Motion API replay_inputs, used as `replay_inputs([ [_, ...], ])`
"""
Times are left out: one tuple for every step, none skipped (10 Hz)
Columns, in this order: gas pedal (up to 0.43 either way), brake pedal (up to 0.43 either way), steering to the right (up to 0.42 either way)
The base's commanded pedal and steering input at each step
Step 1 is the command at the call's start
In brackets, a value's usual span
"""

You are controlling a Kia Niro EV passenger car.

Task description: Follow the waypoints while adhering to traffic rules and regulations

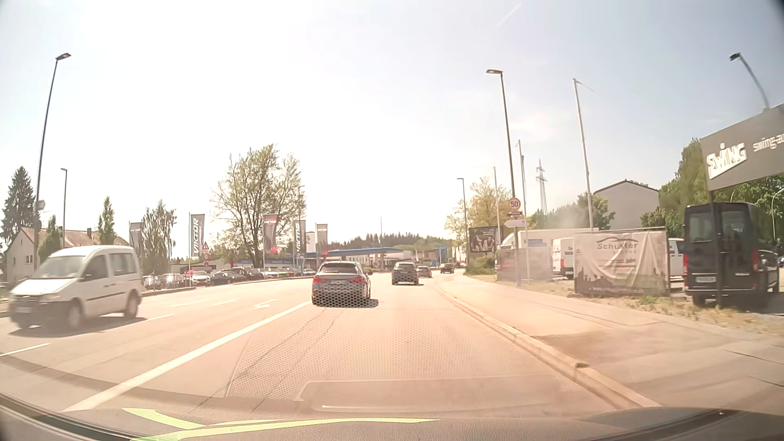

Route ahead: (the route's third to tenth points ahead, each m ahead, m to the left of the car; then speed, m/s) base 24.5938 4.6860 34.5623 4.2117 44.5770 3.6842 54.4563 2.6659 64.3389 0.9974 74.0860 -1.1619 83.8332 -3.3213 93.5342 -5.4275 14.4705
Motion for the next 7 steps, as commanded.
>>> replay_inputs([
  [0.169, 0.000, 0.001],
  [0.169, 0.000, 0.001],
  [0.157, 0.000, 0.001],
  [0.150, 0.000, 0.003],
  [0.150, 0.000, 0.003],
  [0.150, 0.000, 0.003],
  [0.138, 0.000, 0.004],
])
